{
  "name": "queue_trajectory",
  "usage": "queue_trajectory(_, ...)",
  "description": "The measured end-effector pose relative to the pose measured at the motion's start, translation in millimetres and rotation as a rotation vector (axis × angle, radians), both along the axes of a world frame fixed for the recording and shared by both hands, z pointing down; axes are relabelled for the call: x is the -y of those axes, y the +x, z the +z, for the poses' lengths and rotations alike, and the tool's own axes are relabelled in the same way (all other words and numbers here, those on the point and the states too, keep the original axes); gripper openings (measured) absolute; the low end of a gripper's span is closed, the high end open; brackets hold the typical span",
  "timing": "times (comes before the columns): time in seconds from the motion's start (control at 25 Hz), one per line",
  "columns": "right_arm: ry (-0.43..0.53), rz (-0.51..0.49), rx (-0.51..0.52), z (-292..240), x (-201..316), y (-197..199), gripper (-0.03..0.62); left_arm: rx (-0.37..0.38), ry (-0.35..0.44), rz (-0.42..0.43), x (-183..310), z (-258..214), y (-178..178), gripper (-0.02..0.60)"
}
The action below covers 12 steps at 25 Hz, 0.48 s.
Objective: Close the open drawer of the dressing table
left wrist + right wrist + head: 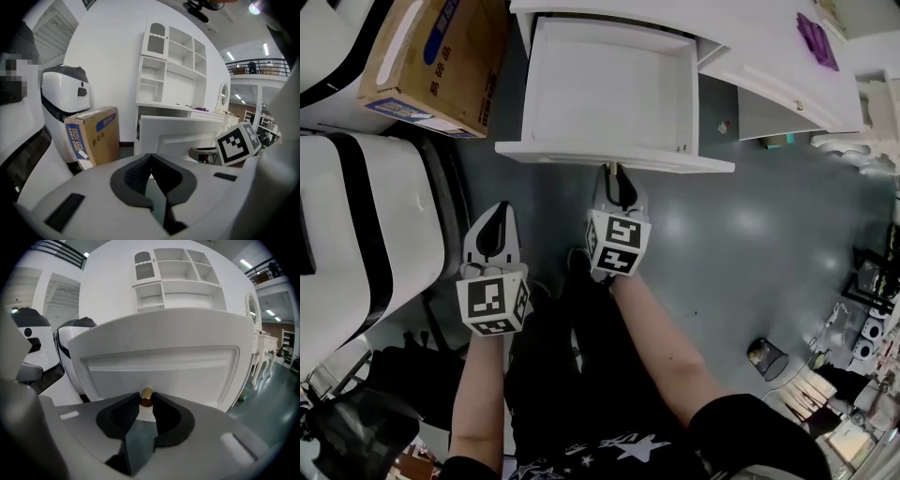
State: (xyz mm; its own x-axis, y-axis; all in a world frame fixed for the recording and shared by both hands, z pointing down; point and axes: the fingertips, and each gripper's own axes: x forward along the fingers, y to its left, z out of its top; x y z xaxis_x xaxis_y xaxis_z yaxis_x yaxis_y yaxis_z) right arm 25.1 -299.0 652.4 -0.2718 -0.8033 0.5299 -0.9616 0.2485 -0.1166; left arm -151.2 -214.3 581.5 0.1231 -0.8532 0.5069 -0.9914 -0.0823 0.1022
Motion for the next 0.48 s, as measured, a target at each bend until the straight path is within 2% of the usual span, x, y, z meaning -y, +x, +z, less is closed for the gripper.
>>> queue_trajectory(0.2, -0.034, 0.014, 0.017, 1, 11, -1, 0.089, -0.004, 0.001, 0.003, 5, -4, -1, 0.009)
queue_trajectory(0.48, -0.071, 0.010, -0.007, 2, 36, -4, 0.089, -0.024, 0.028, 0.026, 40, -3, -9, 0.009)
